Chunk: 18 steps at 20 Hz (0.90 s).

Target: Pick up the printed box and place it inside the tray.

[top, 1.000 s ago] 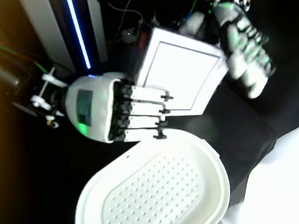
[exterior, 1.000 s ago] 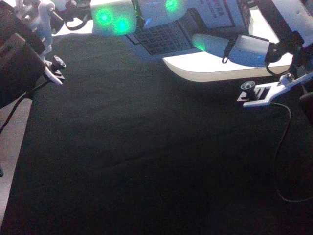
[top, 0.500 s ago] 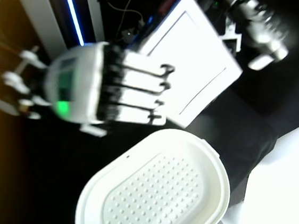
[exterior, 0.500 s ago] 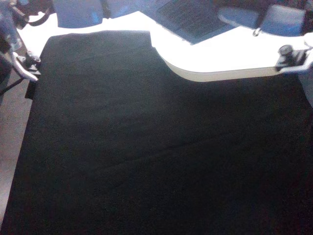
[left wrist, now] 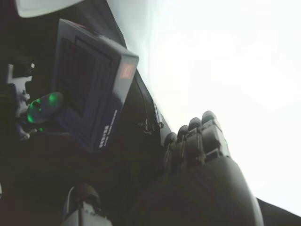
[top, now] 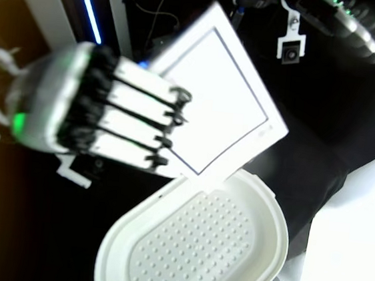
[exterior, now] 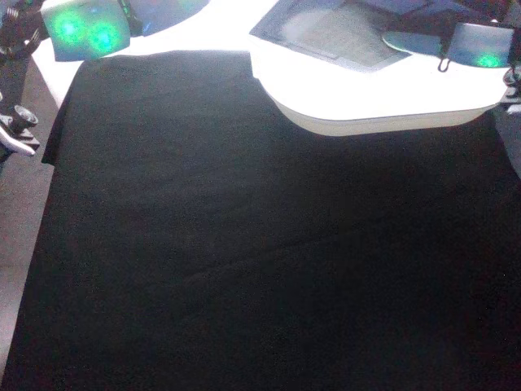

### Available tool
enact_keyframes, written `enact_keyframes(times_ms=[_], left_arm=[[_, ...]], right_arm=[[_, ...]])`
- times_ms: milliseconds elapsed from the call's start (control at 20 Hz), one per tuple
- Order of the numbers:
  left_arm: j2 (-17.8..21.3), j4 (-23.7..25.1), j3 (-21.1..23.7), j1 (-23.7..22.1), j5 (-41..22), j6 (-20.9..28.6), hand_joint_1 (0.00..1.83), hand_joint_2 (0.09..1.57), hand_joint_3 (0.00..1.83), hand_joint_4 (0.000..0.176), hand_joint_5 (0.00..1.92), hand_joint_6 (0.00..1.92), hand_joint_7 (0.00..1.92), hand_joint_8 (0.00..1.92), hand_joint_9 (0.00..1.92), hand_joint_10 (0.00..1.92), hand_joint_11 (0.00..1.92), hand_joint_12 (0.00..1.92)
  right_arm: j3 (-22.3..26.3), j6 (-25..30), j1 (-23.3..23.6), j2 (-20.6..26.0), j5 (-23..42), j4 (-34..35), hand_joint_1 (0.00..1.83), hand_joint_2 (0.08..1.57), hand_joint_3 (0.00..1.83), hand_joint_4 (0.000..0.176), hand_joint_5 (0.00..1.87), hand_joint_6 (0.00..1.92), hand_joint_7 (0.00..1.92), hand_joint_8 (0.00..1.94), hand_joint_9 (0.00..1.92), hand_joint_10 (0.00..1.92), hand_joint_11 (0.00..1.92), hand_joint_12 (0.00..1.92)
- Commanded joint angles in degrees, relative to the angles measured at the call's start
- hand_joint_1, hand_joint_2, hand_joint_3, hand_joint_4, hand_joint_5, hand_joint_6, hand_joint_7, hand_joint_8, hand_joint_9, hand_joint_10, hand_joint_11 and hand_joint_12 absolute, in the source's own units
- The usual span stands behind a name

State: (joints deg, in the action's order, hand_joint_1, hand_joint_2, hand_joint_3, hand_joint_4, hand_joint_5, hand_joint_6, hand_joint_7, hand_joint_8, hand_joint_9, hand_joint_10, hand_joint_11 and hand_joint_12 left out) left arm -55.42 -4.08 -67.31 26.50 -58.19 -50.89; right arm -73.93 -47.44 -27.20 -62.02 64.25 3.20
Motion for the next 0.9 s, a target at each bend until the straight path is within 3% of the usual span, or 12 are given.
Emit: enact_keyframes(times_ms=[0, 50, 150, 200, 250, 350, 600, 650, 700, 750, 800, 850], left_arm=[[0.95, -1.07, 0.22, 0.03, -7.99, 0.28, 0.01, 0.96, 0.01, 0.0, 0.0, 0.0, 0.0, 0.0, 0.0, 0.0, 0.0, 0.0], [1.06, -1.29, 0.31, 0.39, -8.26, 0.28, 0.01, 0.96, 0.01, 0.0, 0.0, 0.0, 0.0, 0.0, 0.0, 0.0, 0.0, 0.0], [1.09, -1.82, 0.44, 1.19, -8.76, 0.28, 0.03, 0.94, 0.0, 0.0, 0.0, 0.0, 0.0, 0.0, 0.0, 0.0, 0.0, 0.0], [1.09, -2.05, 0.52, 1.52, -9.01, 0.28, 0.03, 0.95, 0.0, 0.0, 0.0, 0.0, 0.0, 0.0, 0.0, 0.0, 0.0, 0.0], [1.1, -2.25, 0.59, 1.83, -9.18, 0.3, 0.0, 0.97, 0.01, 0.0, 0.0, 0.0, 0.0, 0.0, 0.0, 0.0, 0.0, 0.0], [1.11, -2.5, 0.62, 2.28, -9.23, 0.31, 0.03, 0.92, 0.0, 0.0, 0.0, 0.0, 0.0, 0.0, 0.0, 0.0, 0.0, 0.0], [1.1, -3.46, 0.7, 4.05, -10.11, 0.71, 0.07, 0.89, 0.0, 0.009, 0.0, 0.0, 0.0, 0.0, 0.0, 0.0, 0.0, 0.0], [1.11, -3.74, 0.7, 4.52, -10.42, 0.84, 0.08, 0.89, 0.0, 0.018, 0.0, 0.0, 0.0, 0.0, 0.0, 0.0, 0.0, 0.0], [1.11, -4.08, 0.7, 5.0, -10.77, 0.85, 0.07, 0.9, 0.0, 0.038, 0.0, 0.0, 0.0, 0.0, 0.0, 0.0, 0.0, 0.0], [1.1, -4.19, 0.7, 5.18, -10.93, 0.85, 0.05, 0.92, 0.01, 0.07, 0.0, 0.0, 0.0, 0.0, 0.0, 0.0, 0.0, 0.0], [1.08, -4.32, 0.7, 5.58, -11.25, 1.03, 0.03, 0.93, 0.01, 0.072, 0.0, 0.0, 0.0, 0.0, 0.0, 0.0, 0.0, 0.0], [1.05, -4.33, 0.7, 5.81, -11.44, 1.16, 0.04, 0.91, 0.0, 0.082, 0.0, 0.0, 0.0, 0.0, 0.0, 0.0, 0.0, 0.0]], right_arm=[[-0.08, -1.38, 1.4, 0.66, 4.36, 0.41, 1.3, 1.02, 0.0, 0.0, 1.17, 0.46, 1.26, 0.75, 1.35, 0.88, 1.18, 1.45], [-0.07, -2.61, 1.87, 0.66, 3.12, 0.04, 1.22, 1.02, 0.0, 0.0, 1.2, 0.55, 1.27, 0.64, 1.38, 1.03, 1.24, 1.54], [-0.14, -4.7, 2.2, 0.79, 1.49, 0.0, 1.2, 1.01, 0.0, 0.0, 1.22, 0.56, 1.3, 0.58, 1.36, 1.04, 1.26, 1.49], [-0.26, -4.98, 2.2, 0.87, 1.26, 0.02, 1.28, 1.03, 0.0, 0.0, 1.23, 0.34, 1.21, 0.84, 1.27, 1.0, 1.15, 1.45], [-0.43, -4.99, 2.2, 1.03, 0.99, 0.02, 1.29, 1.02, 0.0, 0.0, 1.23, 0.32, 1.22, 0.82, 1.24, 0.88, 1.08, 1.38], [-0.78, -5.03, 2.2, 1.35, 0.35, 0.04, 1.29, 1.05, 0.0, 0.0, 1.24, 0.24, 1.14, 0.99, 1.19, 1.09, 1.05, 1.54], [-1.48, -5.85, 2.97, 2.56, -0.86, 0.18, 1.29, 1.04, 0.0, 0.0, 1.2, 0.35, 1.16, 0.93, 1.14, 0.87, 0.91, 1.35], [-1.46, -6.97, 3.46, 2.85, -1.86, 0.17, 1.29, 1.05, 0.0, 0.0, 1.2, 0.32, 1.13, 0.99, 1.16, 0.89, 0.93, 1.38], [-1.38, -9.27, 4.52, 3.02, -3.46, 0.09, 1.29, 1.06, 0.0, 0.0, 1.18, 0.36, 1.12, 1.02, 1.15, 0.94, 0.93, 1.41], [-1.22, -10.66, 5.14, 3.06, -4.24, 0.08, 1.28, 1.07, 0.0, 0.0, 1.14, 0.42, 1.08, 1.09, 1.12, 1.03, 0.93, 1.47], [-0.93, -12.73, 5.78, 3.14, -5.28, 0.07, 1.28, 1.09, 0.0, 0.0, 1.11, 0.45, 1.04, 1.17, 1.08, 1.14, 0.92, 1.51], [-0.75, -13.87, 6.04, 3.16, -5.89, 0.07, 1.28, 1.09, 0.0, 0.0, 1.11, 0.47, 1.05, 1.15, 1.06, 1.11, 0.9, 1.46]])
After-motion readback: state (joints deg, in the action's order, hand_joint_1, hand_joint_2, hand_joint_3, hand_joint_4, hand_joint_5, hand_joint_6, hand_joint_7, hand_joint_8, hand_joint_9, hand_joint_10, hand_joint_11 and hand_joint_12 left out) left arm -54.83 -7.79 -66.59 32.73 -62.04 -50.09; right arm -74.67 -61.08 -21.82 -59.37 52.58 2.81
